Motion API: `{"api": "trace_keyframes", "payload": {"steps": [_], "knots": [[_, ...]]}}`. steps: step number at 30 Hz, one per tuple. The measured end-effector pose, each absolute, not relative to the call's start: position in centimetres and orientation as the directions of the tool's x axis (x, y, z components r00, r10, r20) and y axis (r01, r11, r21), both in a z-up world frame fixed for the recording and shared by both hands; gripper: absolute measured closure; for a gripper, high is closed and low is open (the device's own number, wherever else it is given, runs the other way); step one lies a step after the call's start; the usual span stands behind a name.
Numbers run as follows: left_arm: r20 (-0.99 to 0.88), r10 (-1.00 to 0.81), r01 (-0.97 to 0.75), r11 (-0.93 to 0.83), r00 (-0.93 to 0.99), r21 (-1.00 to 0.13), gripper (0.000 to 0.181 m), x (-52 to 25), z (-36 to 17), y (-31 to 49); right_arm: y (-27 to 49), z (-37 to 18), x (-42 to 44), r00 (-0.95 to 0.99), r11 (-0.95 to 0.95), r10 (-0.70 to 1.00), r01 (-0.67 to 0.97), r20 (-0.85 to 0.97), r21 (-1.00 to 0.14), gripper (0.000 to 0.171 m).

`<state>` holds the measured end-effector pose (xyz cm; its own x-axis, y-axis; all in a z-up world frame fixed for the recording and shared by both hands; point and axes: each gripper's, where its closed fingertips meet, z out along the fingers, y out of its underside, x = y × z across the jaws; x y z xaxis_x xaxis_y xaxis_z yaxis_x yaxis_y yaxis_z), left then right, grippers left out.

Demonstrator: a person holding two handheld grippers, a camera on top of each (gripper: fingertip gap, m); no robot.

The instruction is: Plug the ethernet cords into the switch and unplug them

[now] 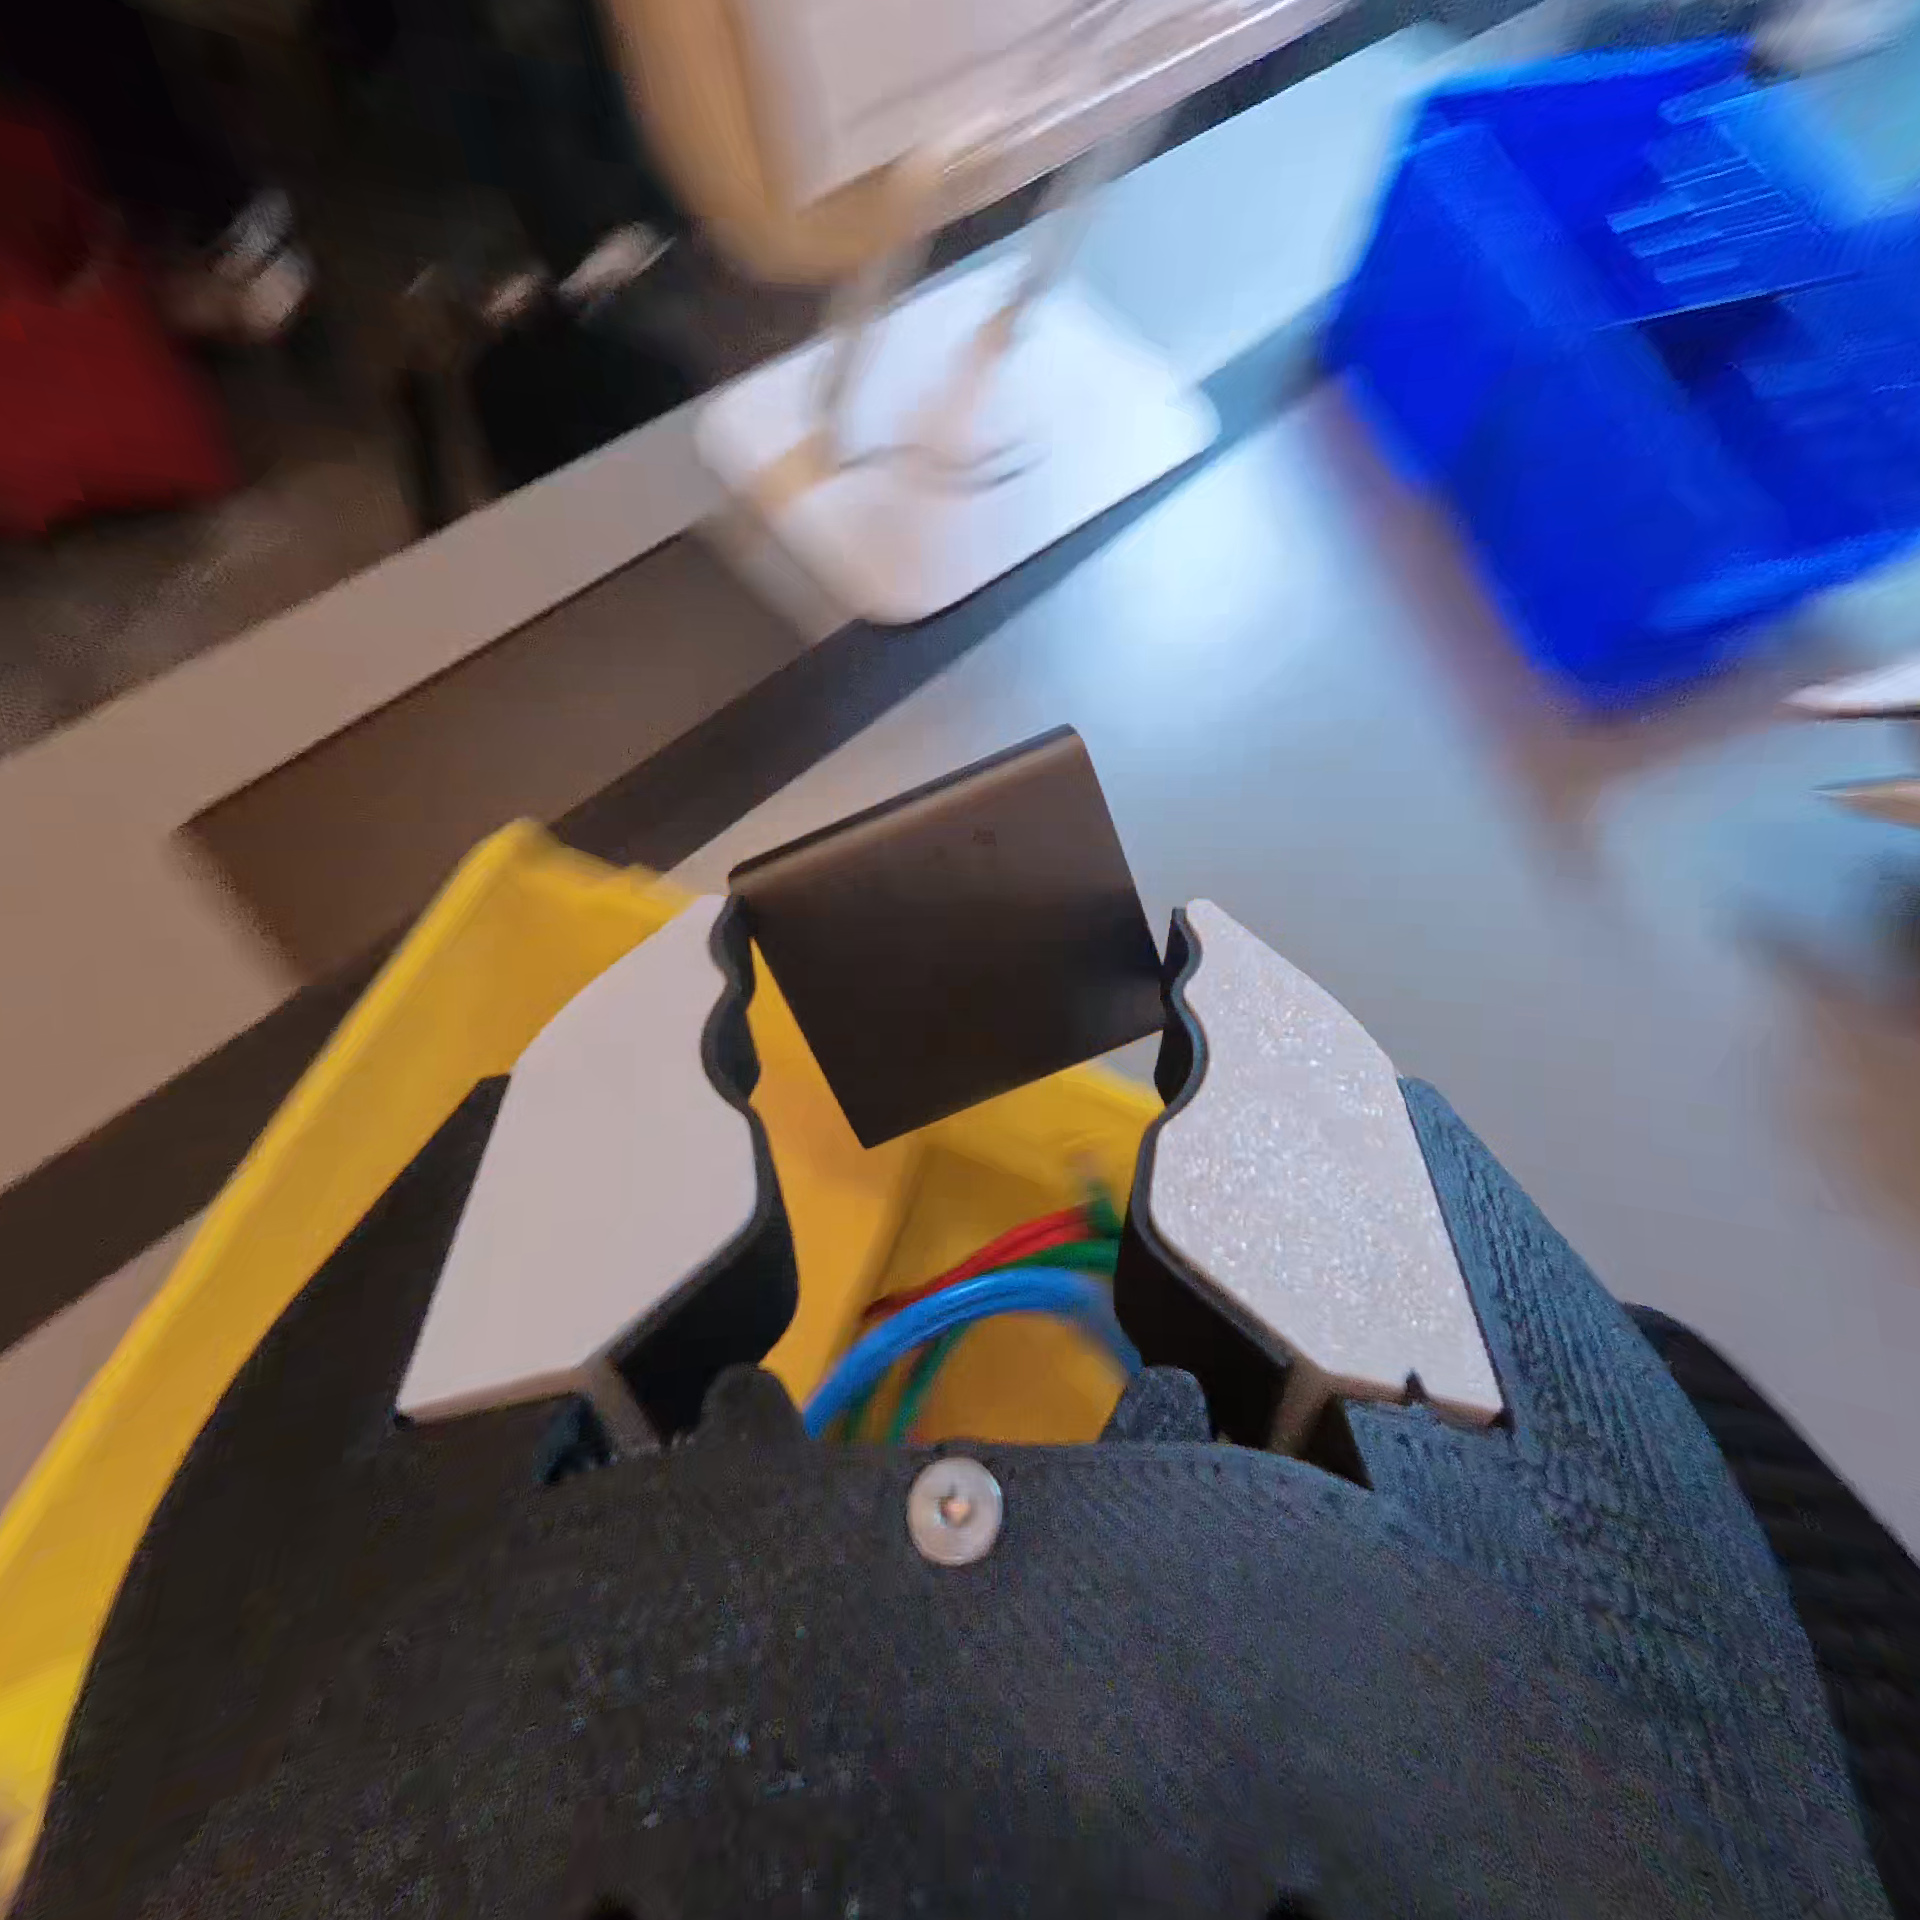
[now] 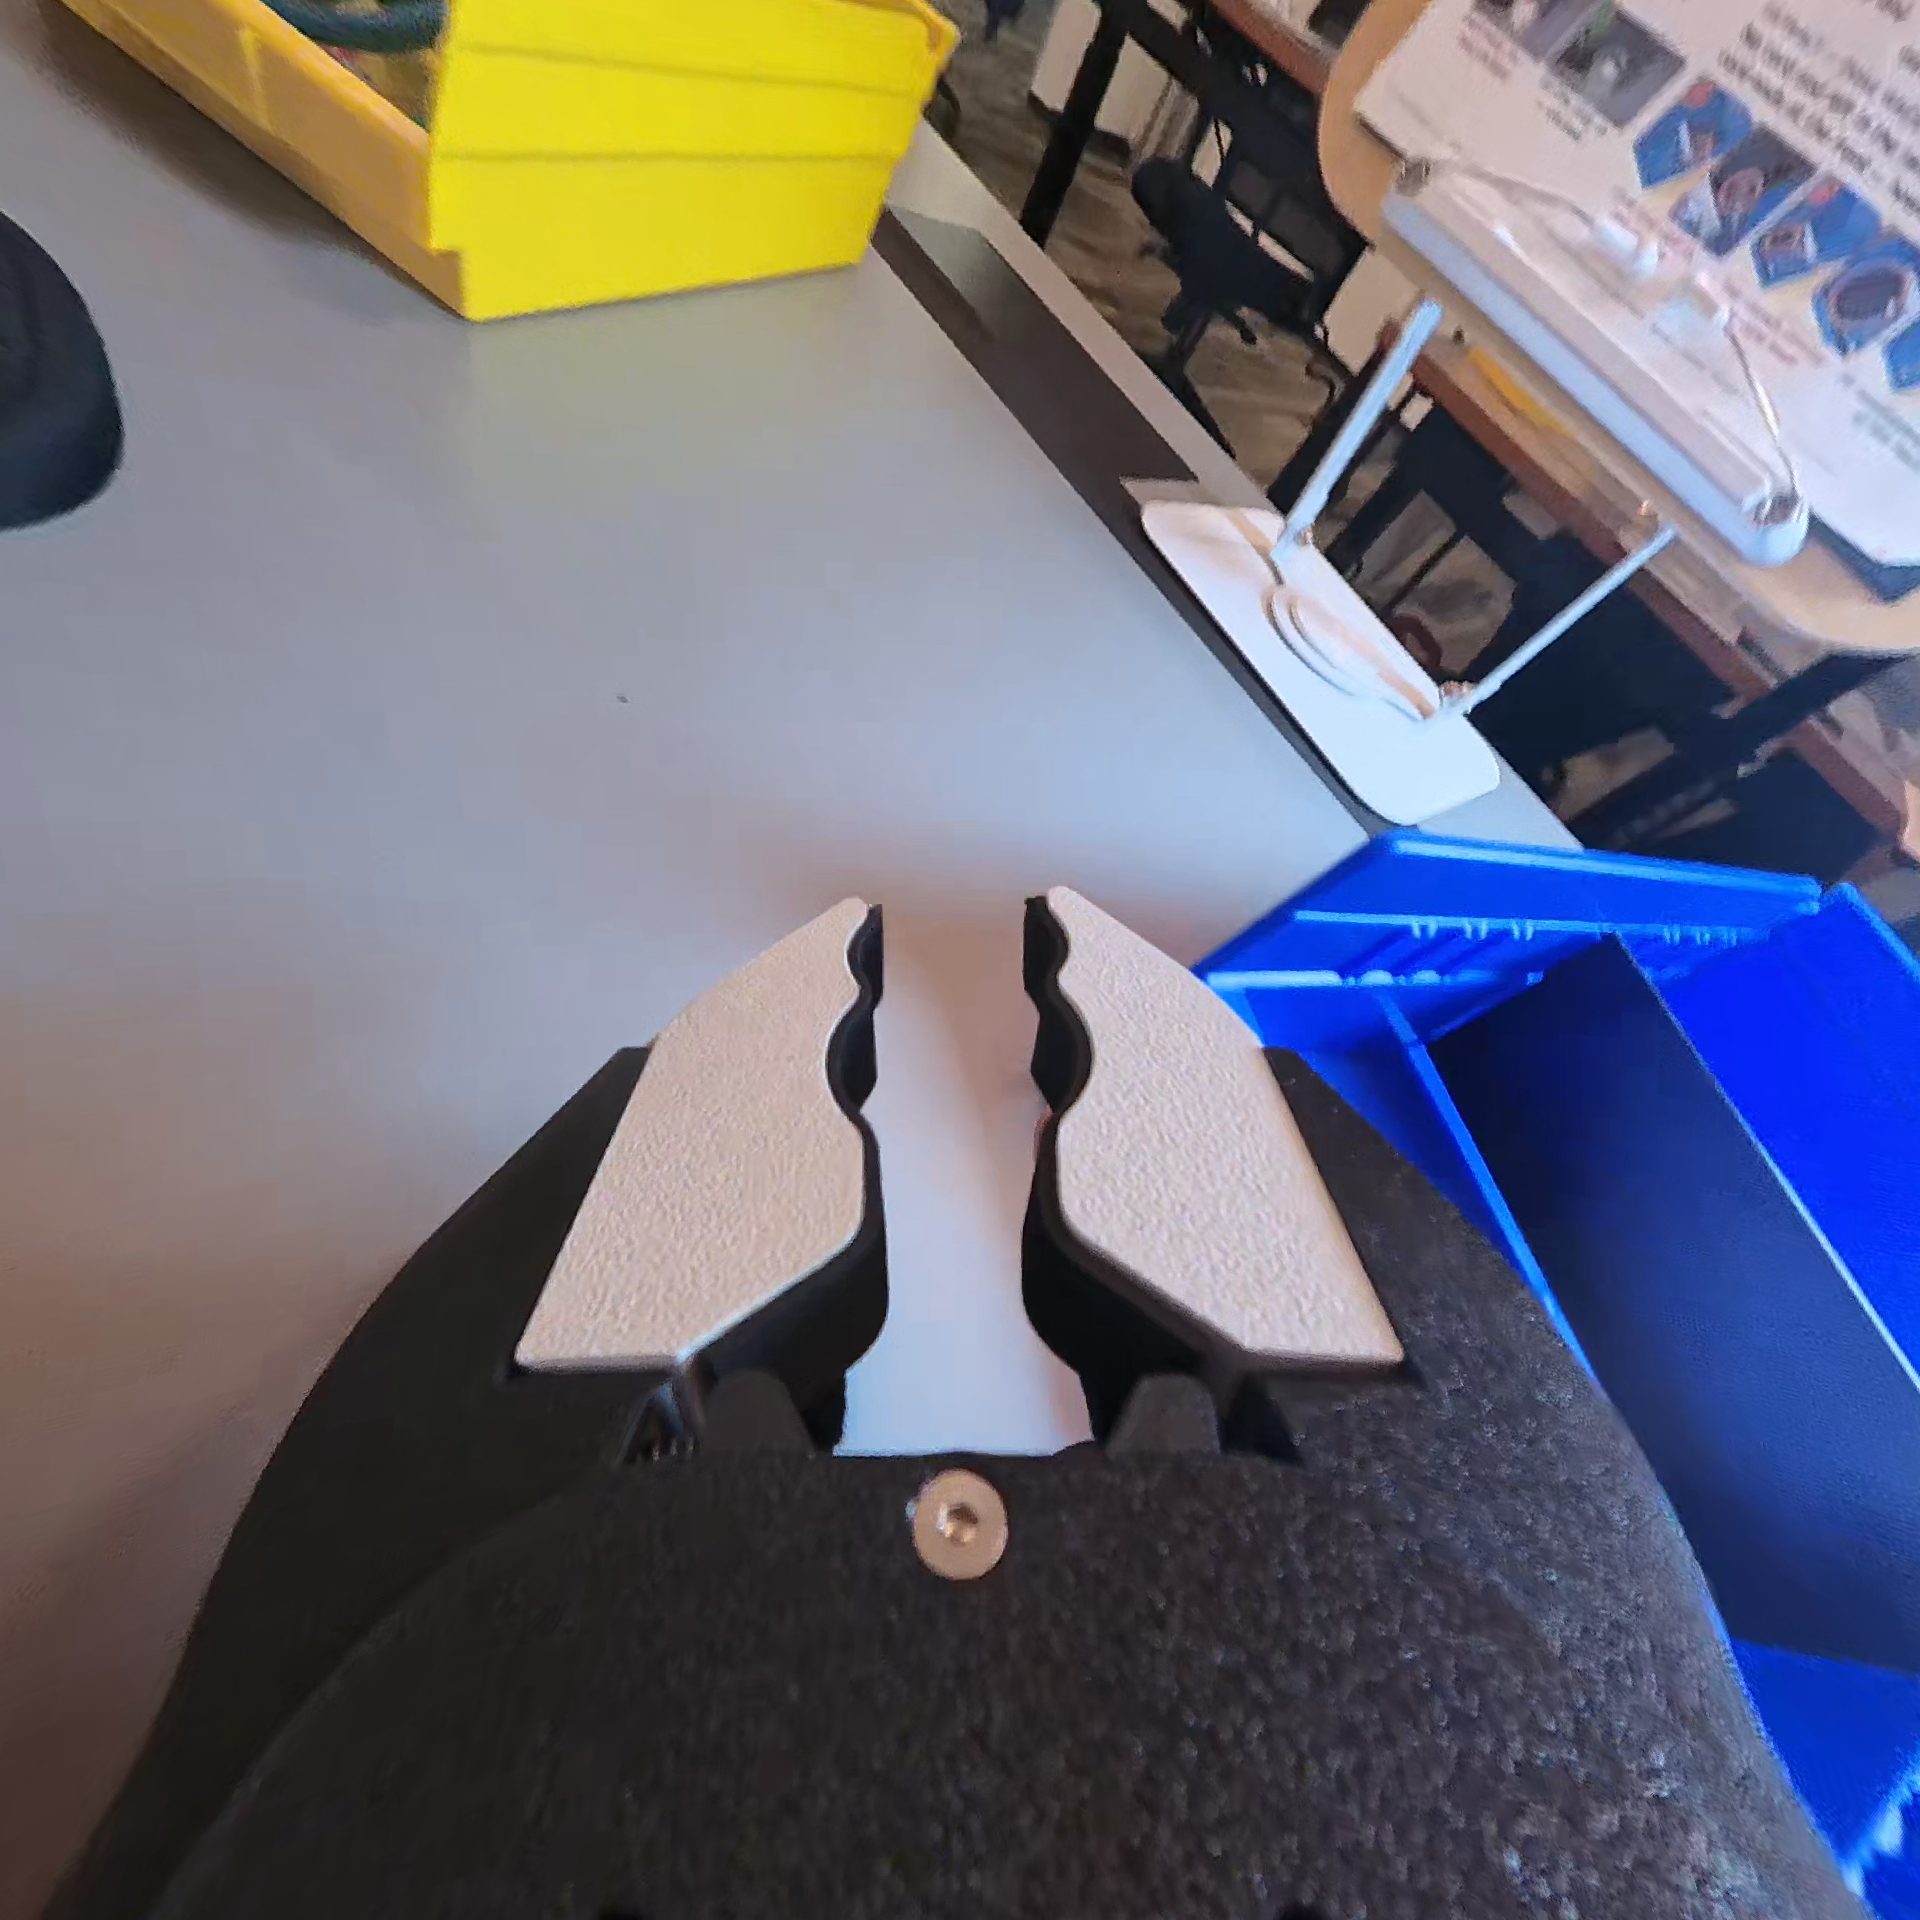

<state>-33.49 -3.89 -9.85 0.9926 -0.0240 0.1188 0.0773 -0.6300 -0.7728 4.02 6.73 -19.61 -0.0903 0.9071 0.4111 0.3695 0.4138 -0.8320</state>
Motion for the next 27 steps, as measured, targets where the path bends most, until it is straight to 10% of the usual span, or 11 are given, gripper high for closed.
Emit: {"api": "trace_keyframes", "payload": {"steps": [11, 20, 27], "knots": [[0.374, -0.811, -0.004, -0.421, 0.45, -0.907, 0.105, 2.2, -12.7, -7.1, -2.8, -14.6, 1.9, -0.308, 0.624, 0.755, 0.068, 0.578, -0.779, 0.111], [0.59, -0.755, 0.053, -0.602, 0.286, -0.797, 0.114, 5.2, -18.4, -6.6, -7.7, -18.8, 3.2, -0.55, 0.689, 0.59, -0.038, 0.591, -0.724, 0.143], [0.181, -0.776, -0.144, -0.329, 0.605, -0.933, 0.135, 2.3, -19.3, -5.4, -4.7, -19.2, 4.0, -0.57, 0.454, 0.752, 0.085, 0.331, -0.887, 0.15]]}}
